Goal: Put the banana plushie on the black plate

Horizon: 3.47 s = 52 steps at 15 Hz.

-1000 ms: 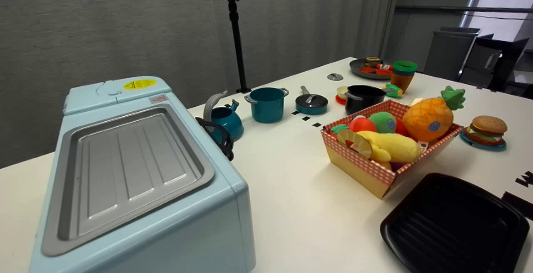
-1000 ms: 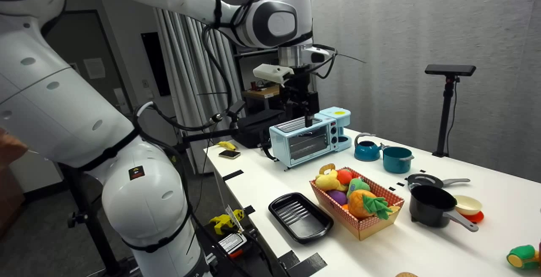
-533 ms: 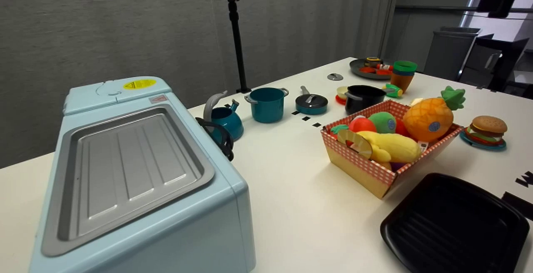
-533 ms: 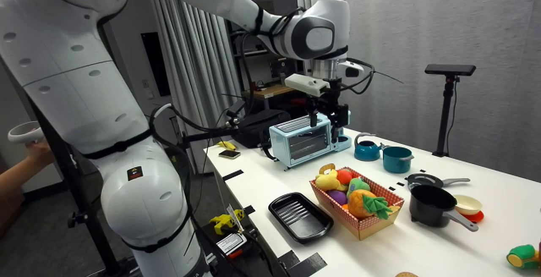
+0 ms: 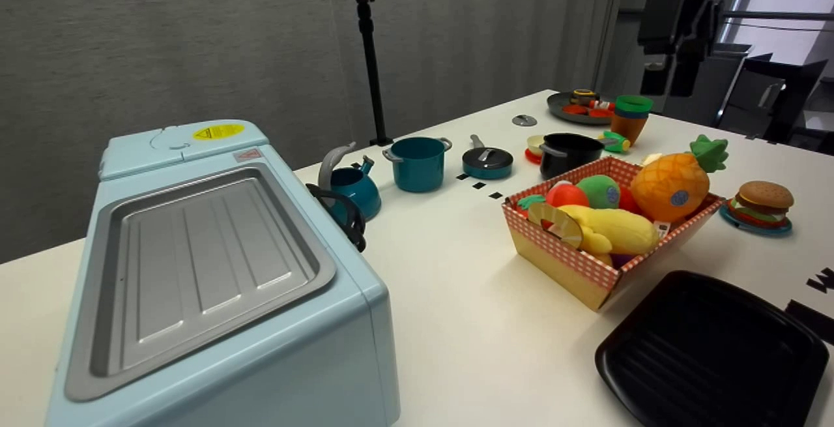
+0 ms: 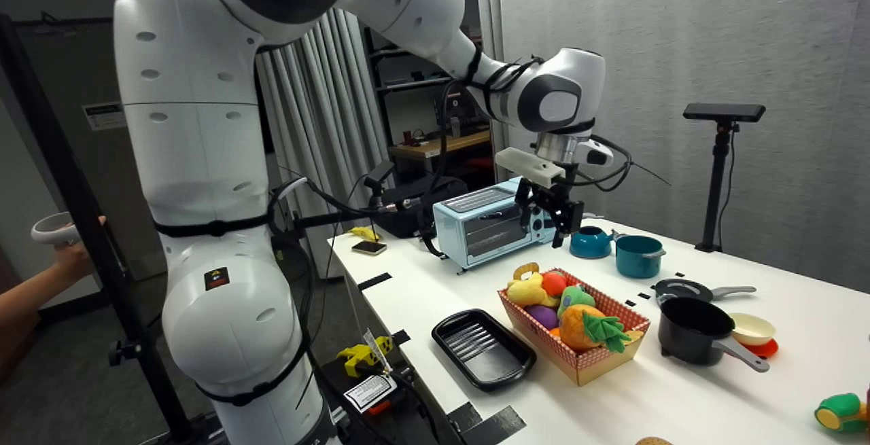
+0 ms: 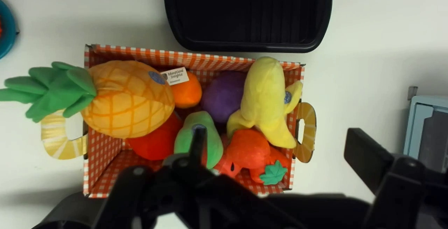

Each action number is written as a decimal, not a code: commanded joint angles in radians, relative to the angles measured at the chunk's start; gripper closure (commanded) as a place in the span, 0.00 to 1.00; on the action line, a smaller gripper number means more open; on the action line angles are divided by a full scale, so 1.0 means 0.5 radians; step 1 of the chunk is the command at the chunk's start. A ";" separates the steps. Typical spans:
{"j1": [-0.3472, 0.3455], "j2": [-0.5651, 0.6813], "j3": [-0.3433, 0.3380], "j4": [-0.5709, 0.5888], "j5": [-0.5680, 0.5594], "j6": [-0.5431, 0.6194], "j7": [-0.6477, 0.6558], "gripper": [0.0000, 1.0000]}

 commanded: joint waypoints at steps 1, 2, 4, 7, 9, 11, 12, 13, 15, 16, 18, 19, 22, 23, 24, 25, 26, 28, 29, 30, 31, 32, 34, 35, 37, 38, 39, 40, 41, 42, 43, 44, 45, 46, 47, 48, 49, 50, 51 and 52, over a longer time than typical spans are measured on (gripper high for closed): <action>-0.057 0.244 0.044 0.193 0.056 0.001 -0.027 0.00; -0.061 0.292 0.049 0.209 0.064 0.022 -0.022 0.00; -0.067 0.378 0.056 0.236 0.067 0.068 -0.012 0.00; -0.084 0.505 0.081 0.271 0.093 0.127 -0.017 0.00; -0.101 0.582 0.104 0.298 0.124 0.144 -0.023 0.00; -0.120 0.656 0.133 0.327 0.166 0.138 -0.031 0.00; -0.129 0.690 0.152 0.343 0.200 0.134 -0.038 0.00; -0.129 0.725 0.171 0.359 0.226 0.131 -0.037 0.00; -0.119 0.792 0.200 0.395 0.238 0.126 -0.026 0.00; -0.118 0.822 0.212 0.414 0.243 0.124 -0.024 0.00; -0.131 0.883 0.239 0.449 0.270 0.113 -0.033 0.00; -0.137 0.915 0.245 0.464 0.278 0.109 -0.031 0.00; -0.160 0.969 0.243 0.483 0.281 0.101 -0.027 0.34; -0.175 0.970 0.240 0.479 0.281 0.101 -0.031 0.42; -0.180 0.968 0.235 0.472 0.276 0.109 -0.020 0.51; -0.185 0.958 0.231 0.462 0.270 0.116 -0.012 0.58; -0.186 0.927 0.228 0.439 0.262 0.126 -0.002 0.65; -0.190 0.849 0.232 0.389 0.270 0.127 0.018 0.79; -0.196 0.801 0.245 0.362 0.295 0.117 0.023 0.87; -0.196 0.759 0.250 0.343 0.311 0.101 0.038 0.93; -0.189 0.693 0.255 0.310 0.331 0.087 0.056 0.99; -0.181 0.639 0.257 0.284 0.347 0.077 0.072 0.99; -0.163 0.499 0.252 0.227 0.355 0.037 0.121 0.97; -0.158 0.434 0.243 0.207 0.343 0.003 0.146 0.96; -0.153 0.310 0.228 0.169 0.340 -0.043 0.188 0.98; -0.144 0.256 0.216 0.150 0.325 -0.044 0.212 0.97; -0.141 0.201 0.207 0.133 0.318 -0.054 0.230 0.97; -0.132 0.152 0.194 0.112 0.293 -0.039 0.253 0.97; -0.120 0.103 0.177 0.091 0.250 -0.002 0.288 0.97; -0.117 0.057 0.166 0.072 0.224 0.005 0.315 0.97; -0.116 0.020 0.159 0.051 0.214 0.007 0.332 0.97; -0.116 -0.014 0.154 0.018 0.215 0.017 0.338 0.97; -0.120 -0.037 0.151 -0.012 0.229 0.023 0.336 0.97; -0.127 -0.050 0.150 -0.048 0.263 0.019 0.316 0.97; -0.129 -0.059 0.148 -0.089 0.281 0.018 0.302 0.97; -0.130 -0.062 0.146 -0.128 0.294 0.016 0.293 0.97; -0.131 -0.058 0.144 -0.169 0.307 0.019 0.282 0.97; -0.132 -0.049 0.142 -0.204 0.317 0.019 0.280 0.97; -0.133 -0.034 0.140 -0.241 0.326 0.019 0.280 0.97; -0.131 -0.020 0.142 -0.276 0.335 0.019 0.280 0.97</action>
